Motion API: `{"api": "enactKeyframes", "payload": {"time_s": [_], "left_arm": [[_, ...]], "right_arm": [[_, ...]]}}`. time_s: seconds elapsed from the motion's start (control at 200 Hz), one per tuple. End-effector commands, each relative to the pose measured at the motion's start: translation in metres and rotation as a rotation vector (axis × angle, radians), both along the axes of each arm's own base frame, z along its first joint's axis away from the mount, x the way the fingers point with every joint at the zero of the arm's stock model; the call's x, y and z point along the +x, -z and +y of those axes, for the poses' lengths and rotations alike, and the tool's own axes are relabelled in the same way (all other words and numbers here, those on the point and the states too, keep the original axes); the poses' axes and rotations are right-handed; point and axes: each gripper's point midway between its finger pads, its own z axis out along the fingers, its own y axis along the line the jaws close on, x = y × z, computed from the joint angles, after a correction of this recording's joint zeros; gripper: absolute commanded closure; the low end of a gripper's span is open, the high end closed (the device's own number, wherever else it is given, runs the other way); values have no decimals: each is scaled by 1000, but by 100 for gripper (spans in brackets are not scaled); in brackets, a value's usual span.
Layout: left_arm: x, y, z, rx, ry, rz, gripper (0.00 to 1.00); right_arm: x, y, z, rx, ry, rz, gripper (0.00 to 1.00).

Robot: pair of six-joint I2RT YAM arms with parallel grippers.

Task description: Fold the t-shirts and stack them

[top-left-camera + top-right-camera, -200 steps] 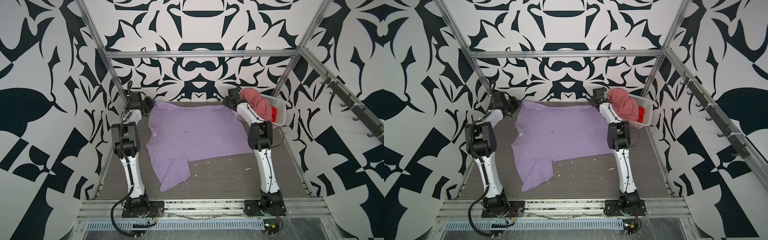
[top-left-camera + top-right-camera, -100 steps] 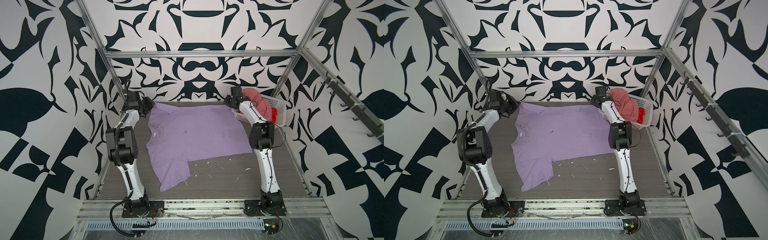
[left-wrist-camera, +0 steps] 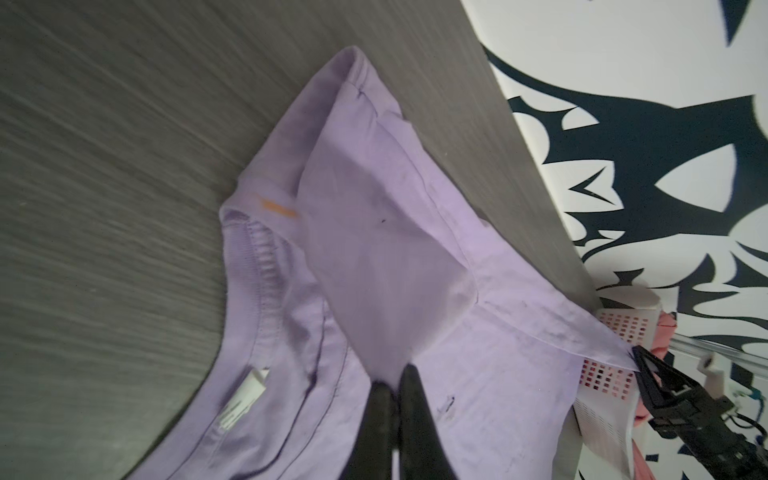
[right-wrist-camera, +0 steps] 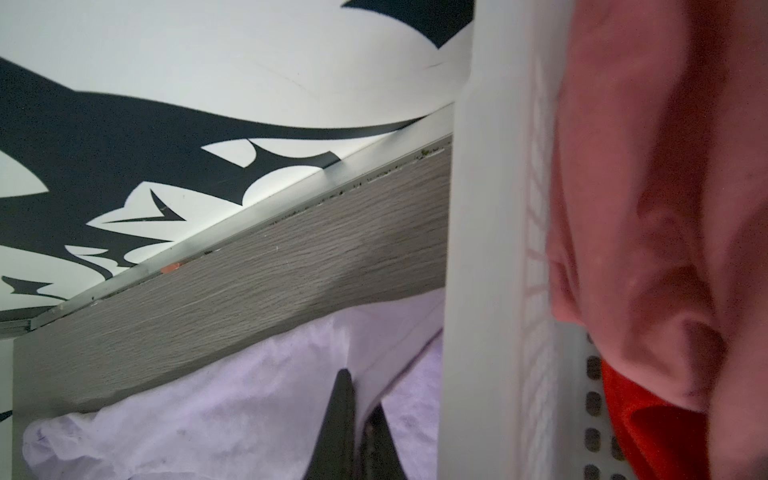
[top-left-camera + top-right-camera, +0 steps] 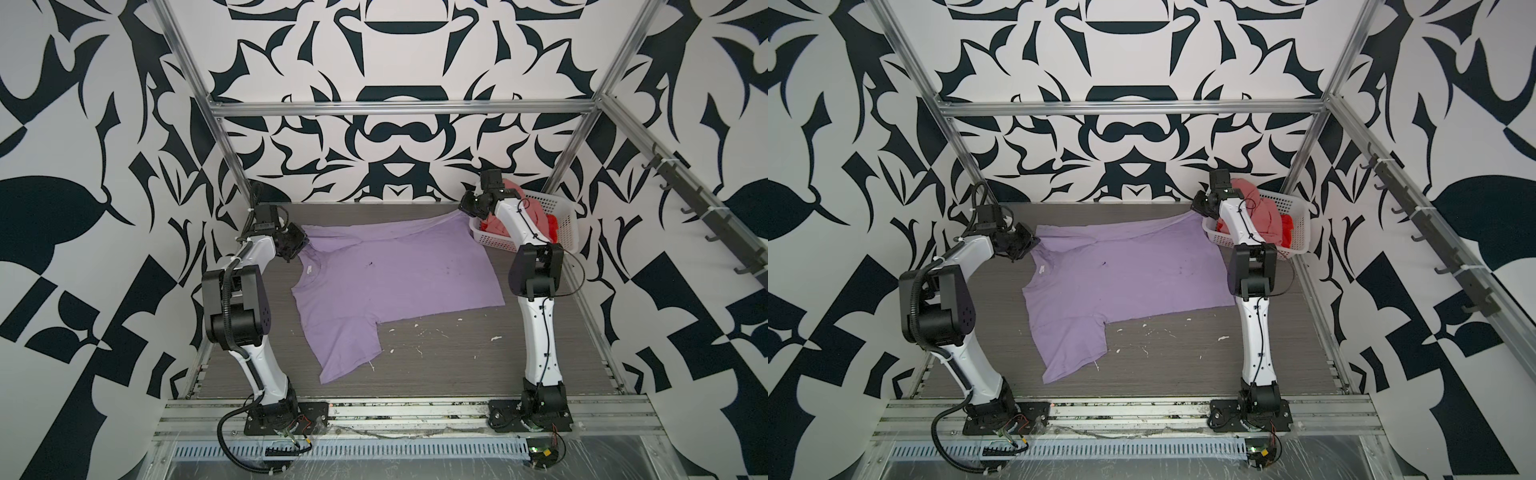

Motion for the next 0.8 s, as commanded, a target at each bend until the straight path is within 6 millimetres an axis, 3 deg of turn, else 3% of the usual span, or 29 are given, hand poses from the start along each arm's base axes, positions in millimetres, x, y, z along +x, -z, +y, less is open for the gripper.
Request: {"api": "enactKeyframes", "payload": {"time_s": [0.0, 0.15, 0.305, 0.38, 0.44, 0.535, 0.64, 0.8], "left_arm": [[-11, 15, 3, 1, -19, 58, 100], [-23, 22, 9, 22, -61, 85, 100], [-35, 34, 17, 52, -114, 145, 100], [-38, 40, 18, 50, -121, 173, 100], [-40, 40, 16, 41, -122, 177, 100], [-44, 36, 18, 55, -138, 174, 92], [-47, 25, 23, 75, -156, 167, 75], [-61, 12, 28, 135, -178, 182, 62]], "right_arm": [[-20, 18, -15, -94, -2, 97, 100], [-29, 29, -20, -179, -10, 138, 100], [-30, 28, -26, -212, 4, 142, 100], [-30, 27, -30, -228, 19, 145, 85], [-30, 23, -36, -248, 43, 143, 81], [-29, 12, -46, -292, 89, 133, 71], [-27, -5, -57, -326, 137, 104, 66], [-28, -43, -78, -399, 257, 55, 65]]}}
